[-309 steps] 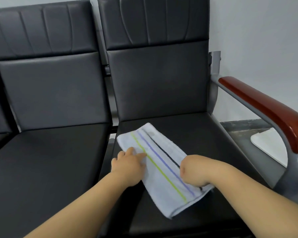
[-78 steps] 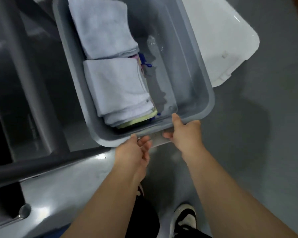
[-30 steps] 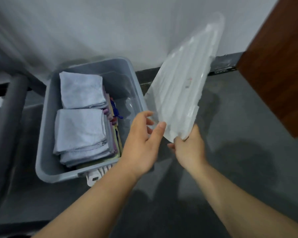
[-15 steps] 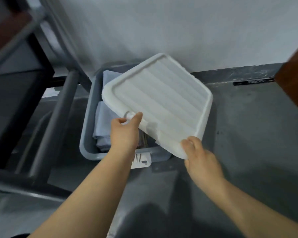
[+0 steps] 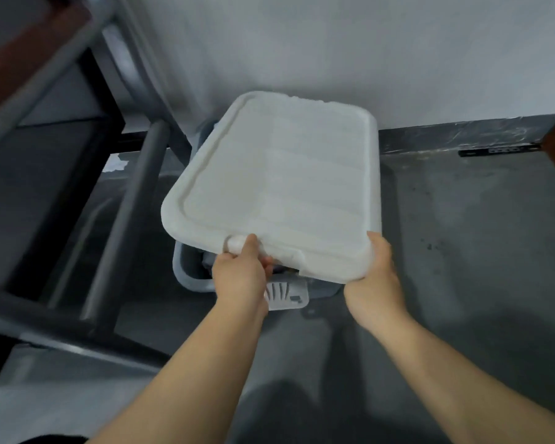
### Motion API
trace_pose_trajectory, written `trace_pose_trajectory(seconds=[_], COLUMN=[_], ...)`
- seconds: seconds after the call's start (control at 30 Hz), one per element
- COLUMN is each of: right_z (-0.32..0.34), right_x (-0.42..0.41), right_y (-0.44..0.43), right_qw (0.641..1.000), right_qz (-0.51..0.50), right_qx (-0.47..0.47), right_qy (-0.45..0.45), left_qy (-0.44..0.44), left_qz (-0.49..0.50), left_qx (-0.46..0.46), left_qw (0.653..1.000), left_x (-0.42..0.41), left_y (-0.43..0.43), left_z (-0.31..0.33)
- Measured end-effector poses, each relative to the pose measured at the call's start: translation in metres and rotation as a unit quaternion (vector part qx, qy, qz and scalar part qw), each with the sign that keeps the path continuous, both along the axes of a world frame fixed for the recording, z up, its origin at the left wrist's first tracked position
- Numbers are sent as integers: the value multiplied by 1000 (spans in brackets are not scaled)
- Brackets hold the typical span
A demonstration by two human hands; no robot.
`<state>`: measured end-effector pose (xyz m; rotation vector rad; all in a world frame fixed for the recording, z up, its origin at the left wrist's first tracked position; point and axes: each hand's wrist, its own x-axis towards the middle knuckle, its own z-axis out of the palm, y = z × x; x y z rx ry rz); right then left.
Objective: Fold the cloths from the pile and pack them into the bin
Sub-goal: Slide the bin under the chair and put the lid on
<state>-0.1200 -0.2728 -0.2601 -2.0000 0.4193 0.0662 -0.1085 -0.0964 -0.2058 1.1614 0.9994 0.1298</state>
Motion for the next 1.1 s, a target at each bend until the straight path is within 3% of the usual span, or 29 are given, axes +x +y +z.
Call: trace_pose_trajectory(seconds=[0.17, 0.33, 0.4, 0.5, 0.57, 0.7, 0.87, 0.93, 1.1], right_z=[4, -3, -1, 2, 9, 12, 7, 6, 6], right_x=[15, 13, 11, 19, 28, 40, 47, 50, 46], right_y=[10, 17, 24, 28, 28, 30, 30, 31, 33], right_qw=[998, 996, 996, 996, 995, 987, 981, 984, 968], right_qz=[13, -5, -23, -28, -24, -2, 7, -21, -162], right_qx=[53, 71, 53, 10, 2, -40, -77, -28, 177], right_qy=[21, 54, 69, 83, 100, 156, 181, 177, 67], left_qy=[58, 150, 161, 163, 183, 269, 232, 215, 167], left_qz=[27, -87, -147, -221, -241, -346, -366, -370, -355], left_qx=[-66, -24, 130, 465, 560, 549, 563, 580, 607], left_qw=[996, 985, 967, 842, 771, 712, 704, 693, 691], left_x=[-15, -16, -20, -21, -16, -7, -9, -10, -10], left_y=[16, 31, 39, 53, 64, 83, 87, 87, 82], left_z=[-22, -16, -10, -5, -11, -31, -42, -42, -41])
